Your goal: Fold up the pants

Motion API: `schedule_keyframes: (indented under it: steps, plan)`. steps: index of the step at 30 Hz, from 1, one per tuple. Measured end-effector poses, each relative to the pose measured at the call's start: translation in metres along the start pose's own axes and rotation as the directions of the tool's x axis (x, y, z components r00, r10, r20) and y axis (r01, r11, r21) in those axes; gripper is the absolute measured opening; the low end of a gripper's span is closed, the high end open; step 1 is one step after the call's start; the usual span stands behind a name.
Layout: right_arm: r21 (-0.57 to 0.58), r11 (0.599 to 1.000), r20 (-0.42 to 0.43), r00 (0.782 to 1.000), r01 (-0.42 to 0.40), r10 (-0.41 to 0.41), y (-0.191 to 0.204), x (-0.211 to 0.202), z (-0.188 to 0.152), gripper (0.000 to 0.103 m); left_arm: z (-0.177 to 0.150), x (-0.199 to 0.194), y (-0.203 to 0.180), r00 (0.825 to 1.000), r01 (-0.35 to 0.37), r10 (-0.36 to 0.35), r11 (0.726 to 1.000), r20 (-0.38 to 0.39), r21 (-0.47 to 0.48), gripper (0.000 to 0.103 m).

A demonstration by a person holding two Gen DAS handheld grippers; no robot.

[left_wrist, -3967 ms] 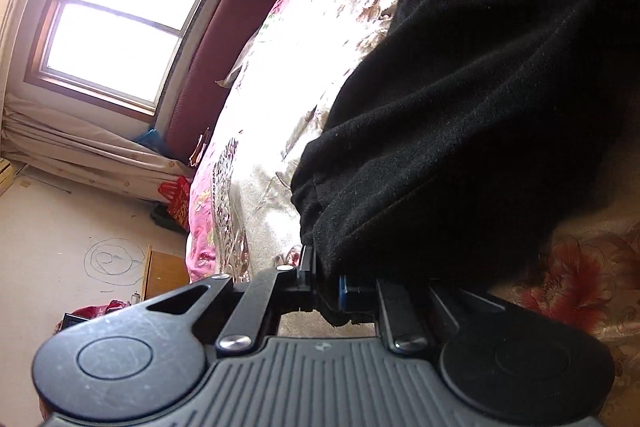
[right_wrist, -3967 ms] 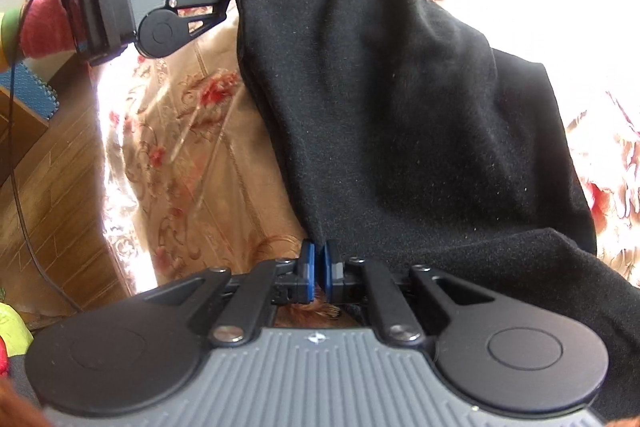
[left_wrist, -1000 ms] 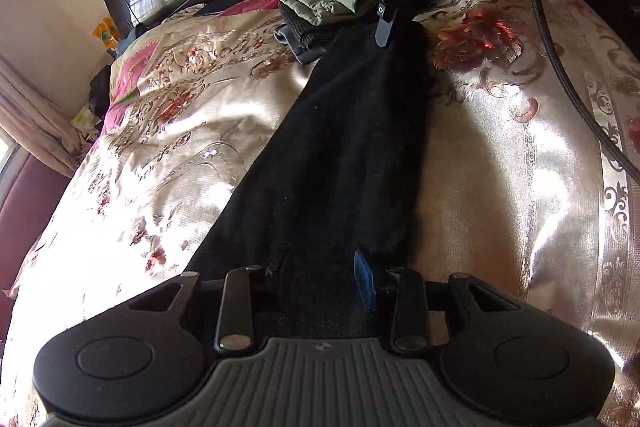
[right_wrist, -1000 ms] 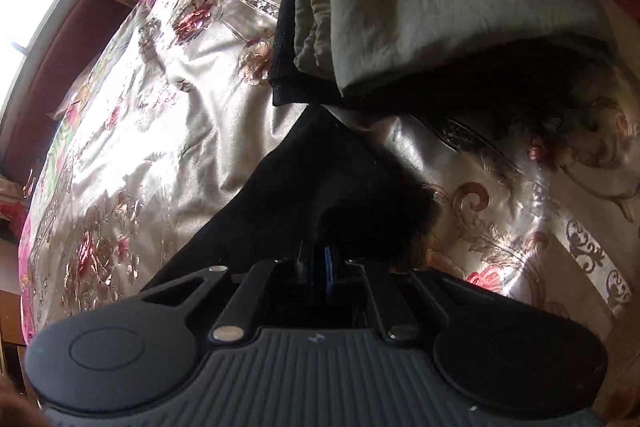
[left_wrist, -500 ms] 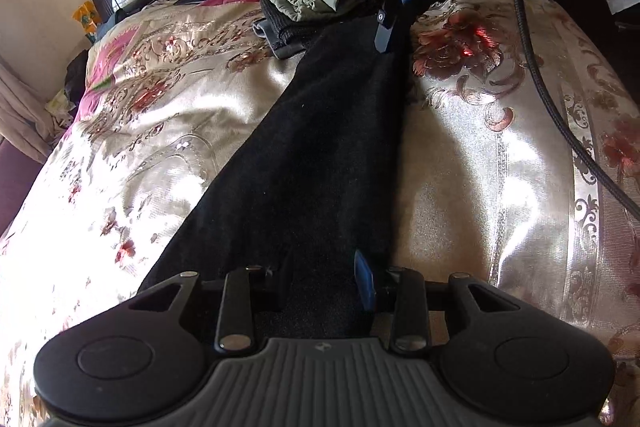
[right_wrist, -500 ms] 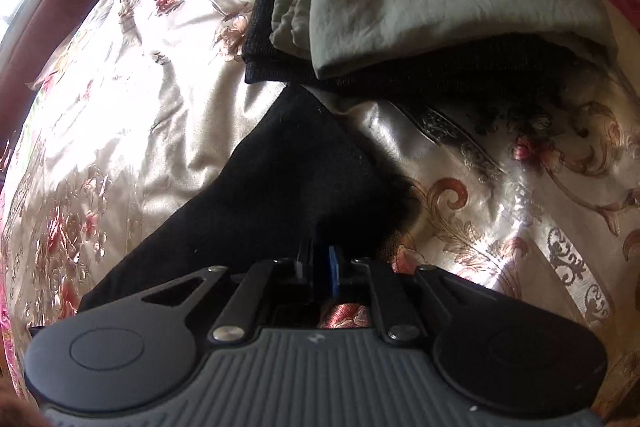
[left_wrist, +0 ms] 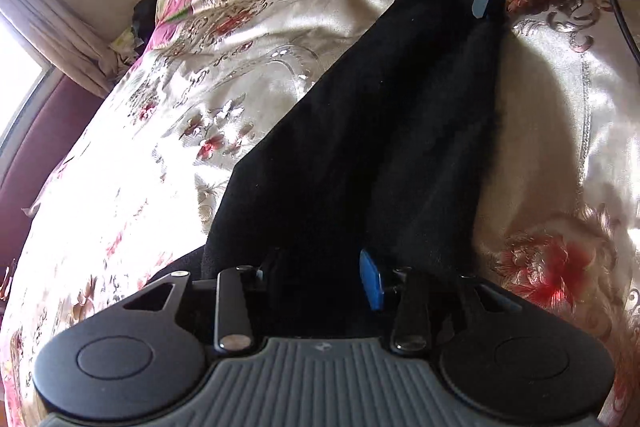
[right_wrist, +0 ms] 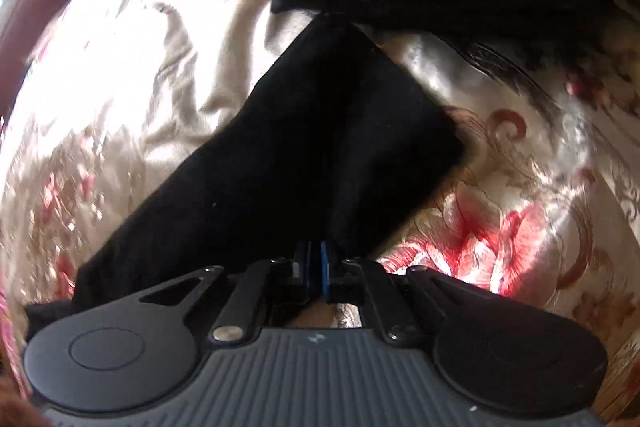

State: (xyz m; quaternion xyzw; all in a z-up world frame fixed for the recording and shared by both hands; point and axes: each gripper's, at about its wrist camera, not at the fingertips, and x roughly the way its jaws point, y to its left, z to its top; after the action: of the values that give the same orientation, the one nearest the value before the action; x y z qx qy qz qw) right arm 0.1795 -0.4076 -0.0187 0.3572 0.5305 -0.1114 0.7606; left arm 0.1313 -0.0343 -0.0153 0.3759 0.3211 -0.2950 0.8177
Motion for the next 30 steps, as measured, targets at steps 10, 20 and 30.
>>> schedule_keyframes:
  steps: [10, 20, 30]
  plan:
    - [0.025, 1.0, 0.159, 0.987, 0.0, -0.004, -0.023, -0.002, -0.015, 0.02, 0.019, 0.008, -0.011, 0.989, 0.03, -0.017, 0.996, 0.148, -0.088, 0.056]
    - [0.012, 0.978, 0.277, 0.94, -0.208, 0.197, -0.044, 0.009, -0.025, 0.028, 0.004, 0.007, -0.035, 0.969, -0.064, 0.08, 0.995, 0.235, -0.077, 0.056]
    - [0.027, 0.927, 0.304, 0.886, -0.375, 0.35, -0.073, 0.0, -0.033, 0.023, 0.012, 0.011, -0.051, 0.966, -0.165, 0.182, 0.98, 0.182, -0.109, 0.056]
